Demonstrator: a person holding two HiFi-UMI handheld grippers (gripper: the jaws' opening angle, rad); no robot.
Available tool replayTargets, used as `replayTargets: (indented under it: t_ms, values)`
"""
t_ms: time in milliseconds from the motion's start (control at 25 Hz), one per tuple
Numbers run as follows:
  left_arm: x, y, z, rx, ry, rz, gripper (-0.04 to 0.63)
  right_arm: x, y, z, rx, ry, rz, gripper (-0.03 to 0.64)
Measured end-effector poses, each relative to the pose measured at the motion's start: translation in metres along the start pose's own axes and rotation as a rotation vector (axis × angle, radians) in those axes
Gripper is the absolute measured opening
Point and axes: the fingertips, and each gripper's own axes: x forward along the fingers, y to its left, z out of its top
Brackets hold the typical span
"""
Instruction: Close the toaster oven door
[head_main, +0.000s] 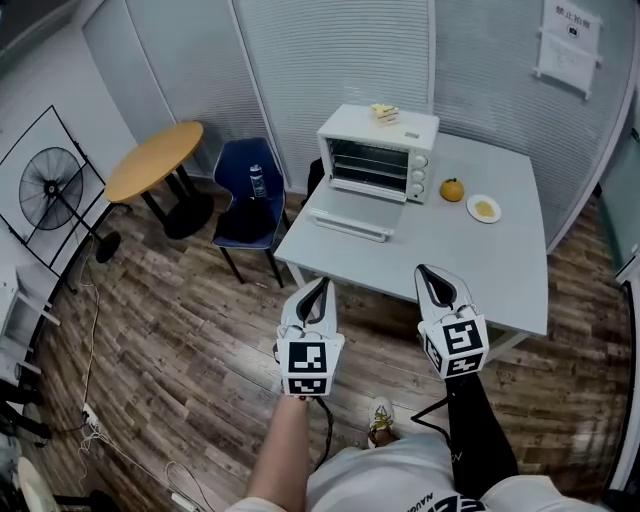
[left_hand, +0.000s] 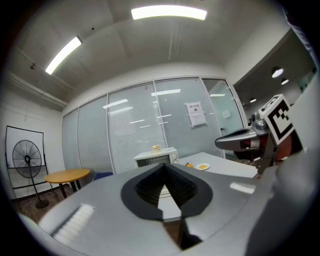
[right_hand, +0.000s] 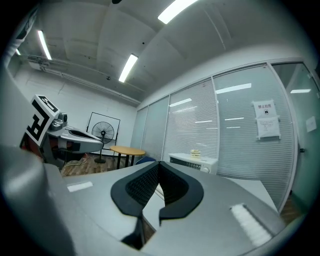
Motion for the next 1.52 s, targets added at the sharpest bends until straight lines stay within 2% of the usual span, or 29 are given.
replayTargets:
  t_ms: [440, 800, 1120, 1520]
  values:
    - [0.088, 0.017, 0.013, 0.017, -0.012, 0.03, 0.055, 0.084, -0.041, 0.001, -0.008, -0.034, 0.07, 0.003]
    - [0.128, 0.017, 0.014, 0.037, -0.006, 0.027, 0.055, 0.114, -0.067, -0.004, -0.001, -0.047, 0.077, 0.003]
    - [0.153, 0.018, 0.009, -0.011, -0.016, -0.002, 0.055, 0.129, -0.08, -0.011, 0.007, -0.037, 0.06, 0.003]
    - [0.206, 0.036, 0.01, 0.031, -0.034, -0.066, 0.055, 0.178, -0.089, -0.008, -0.006, -0.047, 0.017, 0.003]
